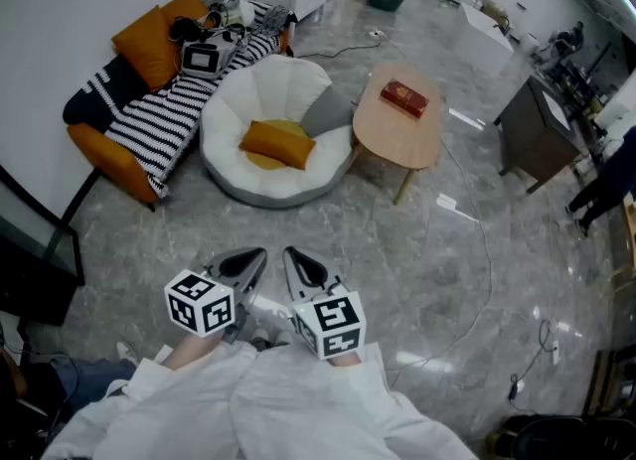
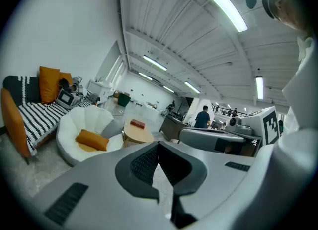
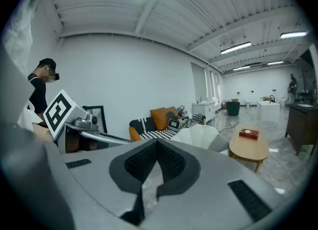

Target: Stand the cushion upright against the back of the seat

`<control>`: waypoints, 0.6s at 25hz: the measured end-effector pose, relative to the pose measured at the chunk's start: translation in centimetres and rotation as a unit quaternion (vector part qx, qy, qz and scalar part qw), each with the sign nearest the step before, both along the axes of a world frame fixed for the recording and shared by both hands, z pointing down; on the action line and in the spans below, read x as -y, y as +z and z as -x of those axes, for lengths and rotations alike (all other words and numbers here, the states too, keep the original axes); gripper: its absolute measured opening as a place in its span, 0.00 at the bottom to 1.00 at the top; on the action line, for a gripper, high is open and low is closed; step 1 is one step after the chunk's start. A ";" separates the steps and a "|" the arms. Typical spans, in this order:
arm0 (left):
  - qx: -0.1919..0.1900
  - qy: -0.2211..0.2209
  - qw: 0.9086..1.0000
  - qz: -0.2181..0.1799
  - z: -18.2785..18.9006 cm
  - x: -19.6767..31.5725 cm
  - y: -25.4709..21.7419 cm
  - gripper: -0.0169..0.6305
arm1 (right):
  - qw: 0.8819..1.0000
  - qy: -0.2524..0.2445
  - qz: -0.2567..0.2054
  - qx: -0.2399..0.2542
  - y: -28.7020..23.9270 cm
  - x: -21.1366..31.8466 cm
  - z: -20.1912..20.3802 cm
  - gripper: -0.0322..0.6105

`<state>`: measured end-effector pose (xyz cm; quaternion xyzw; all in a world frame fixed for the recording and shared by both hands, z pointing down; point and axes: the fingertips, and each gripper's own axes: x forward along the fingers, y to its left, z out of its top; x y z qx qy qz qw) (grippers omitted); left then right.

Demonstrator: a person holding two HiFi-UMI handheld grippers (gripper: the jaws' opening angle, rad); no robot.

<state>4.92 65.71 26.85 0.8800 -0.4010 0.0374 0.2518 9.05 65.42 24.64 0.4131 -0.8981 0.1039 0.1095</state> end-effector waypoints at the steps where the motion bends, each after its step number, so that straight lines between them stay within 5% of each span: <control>1: 0.001 -0.002 1.000 0.001 -0.1 0.0 0.3 0.04 | 1.000 0.001 0.003 0.002 0.3 0.1 -0.1 0.07; 15: 0.024 0.004 1.000 -0.005 -1.0 0.5 0.8 0.04 | 1.000 -0.006 0.012 0.014 1.1 0.8 -0.1 0.07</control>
